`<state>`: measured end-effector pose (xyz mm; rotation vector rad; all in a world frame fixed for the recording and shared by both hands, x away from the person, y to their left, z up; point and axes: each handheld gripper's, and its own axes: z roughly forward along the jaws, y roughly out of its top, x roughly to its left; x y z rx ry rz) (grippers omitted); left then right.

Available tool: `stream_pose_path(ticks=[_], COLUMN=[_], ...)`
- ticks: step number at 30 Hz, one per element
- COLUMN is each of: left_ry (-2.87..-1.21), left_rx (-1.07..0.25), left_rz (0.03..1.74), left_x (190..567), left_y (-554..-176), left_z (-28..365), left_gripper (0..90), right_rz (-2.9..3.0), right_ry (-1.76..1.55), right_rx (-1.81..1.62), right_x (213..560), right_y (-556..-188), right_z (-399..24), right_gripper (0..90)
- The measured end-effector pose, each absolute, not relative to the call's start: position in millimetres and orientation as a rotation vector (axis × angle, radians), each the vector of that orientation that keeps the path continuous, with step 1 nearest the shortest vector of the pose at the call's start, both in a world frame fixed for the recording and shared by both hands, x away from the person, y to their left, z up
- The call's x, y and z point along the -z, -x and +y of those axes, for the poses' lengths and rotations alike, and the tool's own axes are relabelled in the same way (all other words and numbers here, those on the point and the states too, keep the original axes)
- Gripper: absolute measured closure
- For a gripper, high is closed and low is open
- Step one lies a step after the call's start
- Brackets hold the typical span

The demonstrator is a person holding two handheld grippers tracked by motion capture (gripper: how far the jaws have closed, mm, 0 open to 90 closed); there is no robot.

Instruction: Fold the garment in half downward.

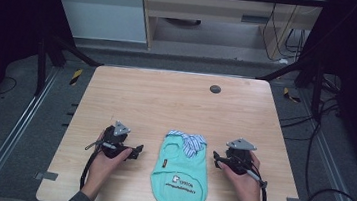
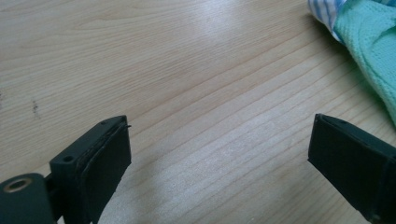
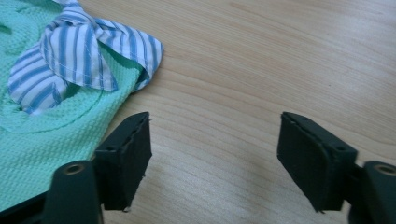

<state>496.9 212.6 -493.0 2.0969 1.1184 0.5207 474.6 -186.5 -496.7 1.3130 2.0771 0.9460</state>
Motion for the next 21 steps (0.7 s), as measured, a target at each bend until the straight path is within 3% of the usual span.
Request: stream_pose_path(ticks=[4,5,7,12,15,21], left_ry=[-2.086,-2.093,-2.1,-2.115,-2.105,-2.117], left_rx=[-0.51,-0.513,-0.5,-0.468,-0.469,-0.422], left_rz=[1.102,1.095,1.079,1.029,1.013,0.975], left_x=[490,490,489,485,477,458], left_y=[-496,-496,-495,-497,-507,-536], left_z=[209,208,205,196,191,172], left_gripper=[12.6,15.8,19.5,27.8,33.1,41.4], right_rz=[2.075,2.082,2.086,2.118,2.135,2.196], right_ry=[-1.31,-1.298,-1.288,-1.215,-1.188,-1.175], right_rx=[-0.973,-0.987,-0.999,-1.023,-1.026,-1.016], right_x=[494,492,492,486,481,467], right_y=[-474,-474,-475,-478,-483,-508], right_z=[-186,-184,-184,-174,-168,-157], right_gripper=[39.3,48.1,50.0,65.8,72.7,78.3])
